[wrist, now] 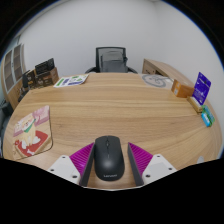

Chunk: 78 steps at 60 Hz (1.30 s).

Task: Arrange mouse

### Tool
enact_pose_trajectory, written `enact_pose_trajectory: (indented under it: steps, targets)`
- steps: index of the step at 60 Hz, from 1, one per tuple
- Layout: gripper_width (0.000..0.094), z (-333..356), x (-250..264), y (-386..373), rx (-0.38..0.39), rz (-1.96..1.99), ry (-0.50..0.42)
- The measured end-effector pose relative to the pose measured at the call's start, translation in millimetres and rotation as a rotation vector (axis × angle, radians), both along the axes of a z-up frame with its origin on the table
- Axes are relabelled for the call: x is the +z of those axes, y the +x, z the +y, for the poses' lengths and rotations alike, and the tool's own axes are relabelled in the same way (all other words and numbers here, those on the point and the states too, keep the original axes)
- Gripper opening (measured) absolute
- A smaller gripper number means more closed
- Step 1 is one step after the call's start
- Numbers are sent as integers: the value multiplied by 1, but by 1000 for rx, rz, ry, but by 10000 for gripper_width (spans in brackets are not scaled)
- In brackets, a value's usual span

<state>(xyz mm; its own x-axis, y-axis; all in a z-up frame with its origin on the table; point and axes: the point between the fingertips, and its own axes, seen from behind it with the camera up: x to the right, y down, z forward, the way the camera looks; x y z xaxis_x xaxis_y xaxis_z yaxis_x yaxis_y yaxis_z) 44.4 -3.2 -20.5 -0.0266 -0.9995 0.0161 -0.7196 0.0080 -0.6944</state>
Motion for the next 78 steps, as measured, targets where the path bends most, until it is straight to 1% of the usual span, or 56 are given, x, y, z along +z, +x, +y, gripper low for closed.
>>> enact_pose_trajectory:
  steps: [4, 8, 15, 18, 19, 20, 22, 26, 28, 31, 34, 37, 42, 48, 52, 56, 61, 65, 68, 72, 78]
  targets:
    - [513, 4, -1, -1, 6, 3, -3]
    - [488, 3, -1, -2, -1, 10, -18]
    - [424, 2, -2, -4, -47, 27, -1]
    - [405, 2, -1, -4, -49, 29, -4]
    - [347, 3, -1, -4, -47, 29, -2]
    - [333, 3, 0, -3, -51, 24, 1]
    - [329, 3, -1, -5, -61, 35, 6]
    - [327, 1, 2, -7, -63, 47, -15]
    - [329, 4, 6, -9, -57, 53, -5]
    - [330, 6, 22, -8, -63, 32, 6]
    - [330, 9, 43, -6, -52, 10, -11]
    - [328, 19, 67, 0, -48, -27, -7]
    - [329, 48, 109, 14, -18, -74, 14]
    - [329, 94, 155, 29, 46, -132, 33]
    - [328, 131, 175, 38, 85, -163, 43]
    - [327, 173, 183, 45, 126, -175, 51]
    - [328, 225, 175, 49, 171, -164, 64]
    - [327, 266, 154, 48, 209, -137, 85]
    - [327, 289, 137, 47, 231, -121, 80]
    - [326, 311, 110, 47, 237, -104, 68]
    - [327, 331, 69, 44, 226, -50, 73]
